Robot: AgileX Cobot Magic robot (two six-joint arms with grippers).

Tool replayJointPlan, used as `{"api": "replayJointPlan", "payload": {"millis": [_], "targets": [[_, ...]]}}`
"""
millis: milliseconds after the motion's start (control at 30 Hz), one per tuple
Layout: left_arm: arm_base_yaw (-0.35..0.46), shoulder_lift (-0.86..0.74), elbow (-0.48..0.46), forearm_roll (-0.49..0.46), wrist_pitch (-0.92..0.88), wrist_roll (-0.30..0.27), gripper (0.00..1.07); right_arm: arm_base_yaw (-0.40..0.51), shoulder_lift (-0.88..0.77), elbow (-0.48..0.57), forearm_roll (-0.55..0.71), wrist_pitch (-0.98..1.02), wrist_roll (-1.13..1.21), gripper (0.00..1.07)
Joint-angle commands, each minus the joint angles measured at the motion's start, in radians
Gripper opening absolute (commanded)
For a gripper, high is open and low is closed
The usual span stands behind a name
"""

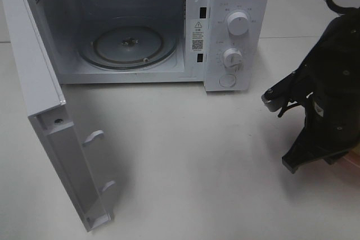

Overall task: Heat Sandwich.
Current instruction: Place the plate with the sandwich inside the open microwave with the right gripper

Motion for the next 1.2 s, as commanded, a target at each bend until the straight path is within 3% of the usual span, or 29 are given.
{"api": "replayJointPlan", "payload": {"millis": [33,400,733,1200], "targets": [[-0.005,-0.023,0.004,-0.002,-0.01,0.0,1.01,0.039,-0.04,0.026,-0.014,0.032,0.004,0.01],[-0.005,-0.023,0.004,-0.002,-0.01,0.0,1.01,0.251,-0.181,0.098,-0.001,0.037,-0.012,0.01],[-0.005,-0.023,0.004,-0.002,-0.01,0.0,1.01,0.455,-0.238,0.099,-0.002,0.044,-0.188,0.02],[-0.005,-0.023,0.004,-0.002,-0.01,0.0,1.01,0.492,-0.238,0.099,-0.002,-0.145,-0.623,0.02]]}}
